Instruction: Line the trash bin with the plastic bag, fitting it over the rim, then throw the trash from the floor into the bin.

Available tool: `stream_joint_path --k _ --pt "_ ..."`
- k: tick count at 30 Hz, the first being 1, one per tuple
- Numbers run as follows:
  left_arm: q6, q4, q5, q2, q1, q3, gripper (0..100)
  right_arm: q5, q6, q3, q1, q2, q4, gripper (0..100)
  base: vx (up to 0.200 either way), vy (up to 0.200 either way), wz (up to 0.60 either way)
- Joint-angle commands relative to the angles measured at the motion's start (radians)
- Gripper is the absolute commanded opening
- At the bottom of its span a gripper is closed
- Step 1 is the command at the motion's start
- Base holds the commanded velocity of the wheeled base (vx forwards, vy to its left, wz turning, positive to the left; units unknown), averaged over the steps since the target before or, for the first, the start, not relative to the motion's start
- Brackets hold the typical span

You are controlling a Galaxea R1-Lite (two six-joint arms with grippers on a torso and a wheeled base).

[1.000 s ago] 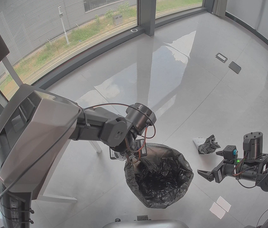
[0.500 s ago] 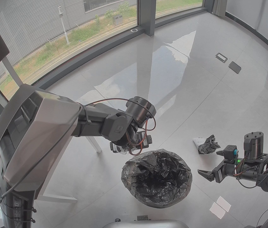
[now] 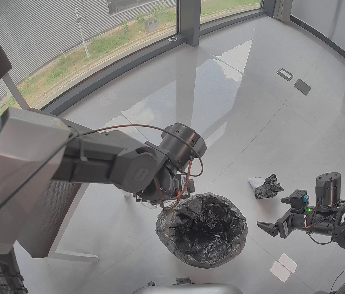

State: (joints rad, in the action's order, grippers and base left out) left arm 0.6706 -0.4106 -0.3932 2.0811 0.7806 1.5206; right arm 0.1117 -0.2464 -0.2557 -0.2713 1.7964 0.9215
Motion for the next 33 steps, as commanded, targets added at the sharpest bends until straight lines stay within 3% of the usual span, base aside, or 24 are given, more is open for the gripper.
stream_joint_path --k 1,6,10,25,33 --pt "-0.002 0.023 -0.013 -0.151 0.037 -0.089 100 0.0 -0.008 0.013 0.072 0.006 -0.023 100 0.0 0.0 0.0" --pt "-0.039 0.027 -0.012 -0.259 0.002 -0.088 100 0.003 -0.108 -0.027 0.253 0.14 -0.013 100 0.0 0.0 0.0" --pt "-0.043 0.041 -0.015 -0.291 -0.001 -0.088 100 0.051 -0.134 -0.083 0.317 0.239 0.031 100 0.0 0.0 0.0" --pt "-0.008 0.038 -0.046 -0.338 -0.018 -0.093 100 0.056 -0.133 -0.418 0.403 0.614 0.094 100 0.0 0.0 0.0" --pt "-0.006 0.03 -0.047 -0.389 -0.037 -0.099 100 0.045 -0.103 -0.617 0.402 0.729 0.085 100 0.0 0.0 0.0"
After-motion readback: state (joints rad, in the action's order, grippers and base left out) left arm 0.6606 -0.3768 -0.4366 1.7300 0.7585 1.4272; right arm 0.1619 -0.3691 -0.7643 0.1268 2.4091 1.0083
